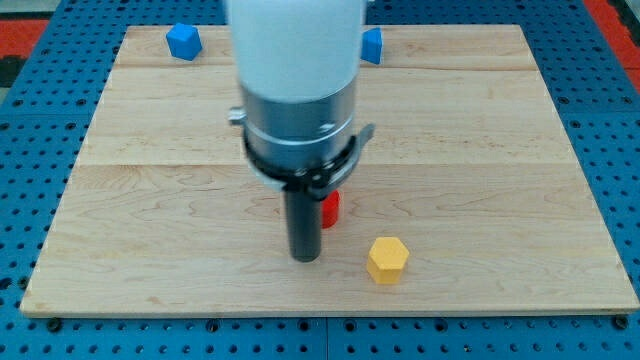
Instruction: Push the hexagon towards the right side of the board
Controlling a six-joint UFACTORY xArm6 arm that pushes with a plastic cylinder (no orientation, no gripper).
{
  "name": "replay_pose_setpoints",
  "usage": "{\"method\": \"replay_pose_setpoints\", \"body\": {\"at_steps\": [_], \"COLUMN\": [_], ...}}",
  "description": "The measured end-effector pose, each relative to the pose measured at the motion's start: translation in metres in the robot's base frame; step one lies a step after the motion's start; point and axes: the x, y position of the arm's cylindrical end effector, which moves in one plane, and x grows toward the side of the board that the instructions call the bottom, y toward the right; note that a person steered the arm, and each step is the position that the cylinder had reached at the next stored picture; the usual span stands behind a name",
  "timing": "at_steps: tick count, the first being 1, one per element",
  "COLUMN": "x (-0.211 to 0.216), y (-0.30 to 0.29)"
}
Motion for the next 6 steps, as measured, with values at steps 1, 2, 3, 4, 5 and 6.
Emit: {"method": "replay_pose_setpoints", "body": {"at_steps": [1, 2, 3, 4, 5, 6], "x": [0.021, 0.010, 0.010, 0.008, -0.037, -0.083], "y": [0.069, 0.161, 0.138, 0.041, -0.002, 0.006]}}
